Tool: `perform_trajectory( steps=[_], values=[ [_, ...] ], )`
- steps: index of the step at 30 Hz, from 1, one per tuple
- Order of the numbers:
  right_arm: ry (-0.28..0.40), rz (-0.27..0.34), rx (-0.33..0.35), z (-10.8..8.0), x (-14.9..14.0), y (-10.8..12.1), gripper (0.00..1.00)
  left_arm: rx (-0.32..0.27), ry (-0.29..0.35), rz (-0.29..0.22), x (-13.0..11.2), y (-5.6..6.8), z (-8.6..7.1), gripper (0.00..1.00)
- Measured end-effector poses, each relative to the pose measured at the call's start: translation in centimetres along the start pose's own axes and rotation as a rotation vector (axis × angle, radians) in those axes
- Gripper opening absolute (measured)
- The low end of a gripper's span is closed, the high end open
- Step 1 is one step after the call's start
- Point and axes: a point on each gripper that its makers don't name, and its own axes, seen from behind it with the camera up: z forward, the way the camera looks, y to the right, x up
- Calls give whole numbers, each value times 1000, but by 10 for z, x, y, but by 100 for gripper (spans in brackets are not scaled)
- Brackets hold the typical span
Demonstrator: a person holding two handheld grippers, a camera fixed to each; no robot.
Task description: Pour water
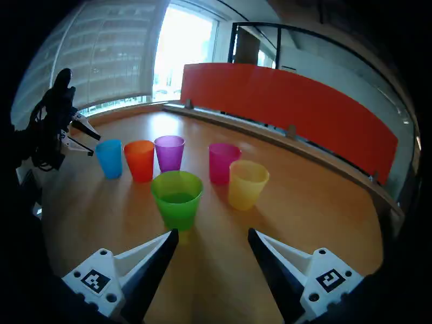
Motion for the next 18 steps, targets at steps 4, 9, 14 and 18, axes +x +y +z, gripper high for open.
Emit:
perform_trajectory(
  steps=[4, 9, 14, 18],
  values=[
    [22, 15, -33, -5, 1, 5, 100, 28, 16, -14, 2, -7, -3, 90],
    [47, 34, -73, -9, 4, 10, 100, 69, 29, -32, 2, -19, -8, 90],
    [81, 44, -115, -10, 11, 15, 100, 115, 53, -59, 4, -33, -11, 90],
    [118, 50, -163, -13, 20, 22, 100, 145, 89, -102, 9, -43, -13, 90]
  ],
)
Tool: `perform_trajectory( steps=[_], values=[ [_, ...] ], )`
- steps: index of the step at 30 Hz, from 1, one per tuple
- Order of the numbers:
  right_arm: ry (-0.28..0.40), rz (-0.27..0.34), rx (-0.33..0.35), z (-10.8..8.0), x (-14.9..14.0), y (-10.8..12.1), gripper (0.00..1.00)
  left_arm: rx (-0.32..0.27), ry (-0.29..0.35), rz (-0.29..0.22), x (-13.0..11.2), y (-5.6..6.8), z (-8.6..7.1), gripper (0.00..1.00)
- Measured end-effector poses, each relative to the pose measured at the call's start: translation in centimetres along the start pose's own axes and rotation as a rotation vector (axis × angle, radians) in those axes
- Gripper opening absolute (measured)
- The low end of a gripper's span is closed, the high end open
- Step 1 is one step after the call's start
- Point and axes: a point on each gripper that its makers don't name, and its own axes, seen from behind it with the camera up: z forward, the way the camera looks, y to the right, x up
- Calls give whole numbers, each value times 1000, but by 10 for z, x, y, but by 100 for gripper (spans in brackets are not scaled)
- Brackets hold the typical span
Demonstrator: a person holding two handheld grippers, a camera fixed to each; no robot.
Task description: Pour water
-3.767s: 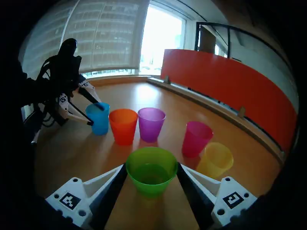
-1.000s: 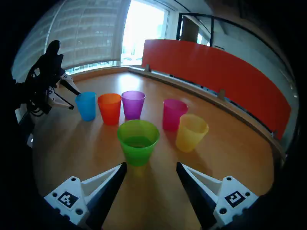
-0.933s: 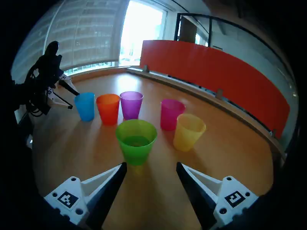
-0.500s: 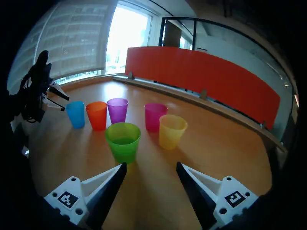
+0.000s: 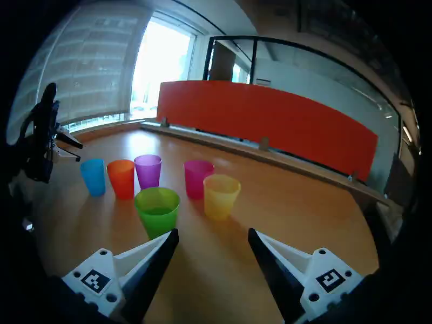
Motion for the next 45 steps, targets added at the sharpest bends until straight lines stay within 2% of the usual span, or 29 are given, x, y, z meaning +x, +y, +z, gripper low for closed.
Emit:
perform_trajectory(
  steps=[8, 17, 21, 27, 36, 45],
  values=[
    [99, 46, -125, -7, 22, 25, 100, 68, 77, -75, 12, -23, 1, 90],
    [239, 103, -263, -20, 50, 55, 100, 126, 179, -153, 30, -41, -2, 89],
    [290, 132, -302, -23, 58, 65, 100, 140, 249, -192, 47, -43, -5, 90],
    [304, 145, -333, -23, 58, 74, 100, 142, 325, -241, 63, -42, -7, 90],
    [337, 162, -371, -27, 69, 92, 100, 195, 361, -238, 68, -54, -12, 90],
    [358, 184, -405, -32, 70, 101, 100, 230, 394, -248, 69, -56, -15, 90]
  ],
)
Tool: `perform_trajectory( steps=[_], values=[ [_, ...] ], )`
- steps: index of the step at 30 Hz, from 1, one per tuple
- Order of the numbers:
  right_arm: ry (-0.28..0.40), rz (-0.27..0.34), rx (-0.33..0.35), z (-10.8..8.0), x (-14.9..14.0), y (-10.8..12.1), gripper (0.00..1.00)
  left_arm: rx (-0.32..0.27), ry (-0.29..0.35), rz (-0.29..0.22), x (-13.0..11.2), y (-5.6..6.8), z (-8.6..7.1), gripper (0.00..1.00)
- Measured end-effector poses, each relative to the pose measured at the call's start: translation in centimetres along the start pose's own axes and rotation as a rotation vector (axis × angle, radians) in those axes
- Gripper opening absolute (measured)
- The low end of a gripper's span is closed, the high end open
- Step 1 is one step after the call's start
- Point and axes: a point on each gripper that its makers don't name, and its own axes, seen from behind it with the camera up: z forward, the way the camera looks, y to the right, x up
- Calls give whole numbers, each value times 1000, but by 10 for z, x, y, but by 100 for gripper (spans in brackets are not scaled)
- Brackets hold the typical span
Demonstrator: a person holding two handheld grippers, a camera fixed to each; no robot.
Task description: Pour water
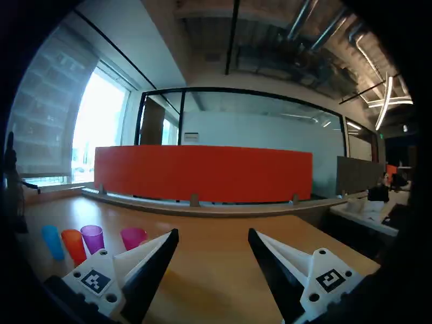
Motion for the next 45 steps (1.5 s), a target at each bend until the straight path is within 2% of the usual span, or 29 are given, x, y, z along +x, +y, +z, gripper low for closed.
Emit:
perform_trajectory(
  steps=[8, 23, 38, 45],
  values=[
    [7, 22, -23, -3, 3, 4, 100, 25, 28, -25, 0, 2, 2, 90],
    [-33, -1, -54, -7, 4, 7, 100, 112, 72, -61, 6, 0, 7, 90],
    [-67, -13, -88, -11, 9, 13, 100, 173, 79, -22, -12, -1, 8, 90],
    [-79, -35, -80, -10, 7, 3, 100, 165, 92, -13, -13, 10, 12, 90]
  ],
)
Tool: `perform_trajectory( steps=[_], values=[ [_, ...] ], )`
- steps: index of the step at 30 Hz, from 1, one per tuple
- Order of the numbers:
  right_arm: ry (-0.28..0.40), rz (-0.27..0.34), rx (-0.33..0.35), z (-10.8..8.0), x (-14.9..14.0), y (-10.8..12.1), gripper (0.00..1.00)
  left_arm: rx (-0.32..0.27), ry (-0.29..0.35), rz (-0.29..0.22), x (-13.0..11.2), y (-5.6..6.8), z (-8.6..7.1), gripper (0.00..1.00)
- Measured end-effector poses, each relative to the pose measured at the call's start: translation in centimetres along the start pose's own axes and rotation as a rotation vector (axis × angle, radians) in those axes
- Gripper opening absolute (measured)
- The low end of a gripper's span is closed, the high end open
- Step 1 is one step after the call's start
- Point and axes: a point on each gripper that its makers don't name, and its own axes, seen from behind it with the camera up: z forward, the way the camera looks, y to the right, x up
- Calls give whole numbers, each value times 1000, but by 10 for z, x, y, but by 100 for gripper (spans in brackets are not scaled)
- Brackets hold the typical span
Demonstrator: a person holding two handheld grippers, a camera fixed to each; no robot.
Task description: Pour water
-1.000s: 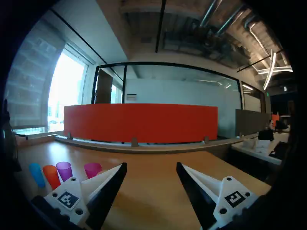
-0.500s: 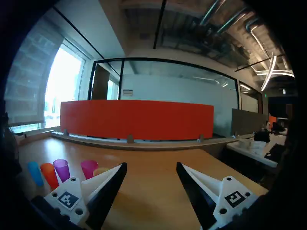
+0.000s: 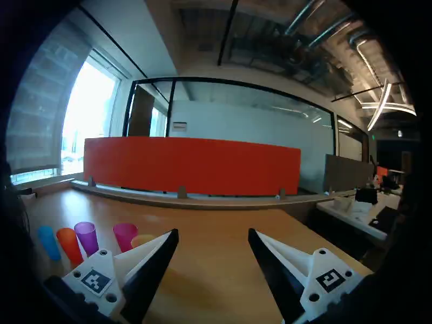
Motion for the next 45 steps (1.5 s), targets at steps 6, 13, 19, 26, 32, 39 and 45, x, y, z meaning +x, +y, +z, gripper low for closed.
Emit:
perform_trajectory(
  steps=[6, 13, 19, 26, 32, 39, 45],
  values=[
    [-2, 1, 8, 1, 0, -6, 100, -21, 12, -2, -4, 10, 5, 89],
    [4, 16, 1, 1, 4, -1, 100, -37, 19, -8, -9, 16, 7, 90],
    [10, 38, 0, 0, 6, 2, 100, -48, 19, -16, -12, 18, 7, 90],
    [10, 34, 0, -1, 5, 3, 100, -55, 8, -5, -14, 21, 7, 90],
    [12, 36, -1, -1, 6, 5, 100, -55, -2, -4, -16, 21, 9, 90],
    [14, 38, -3, -2, 5, 7, 100, -60, -2, -2, -16, 21, 9, 90],
    [14, 42, -5, -4, 6, 8, 100, -60, -2, -2, -16, 21, 9, 90]
  ],
)
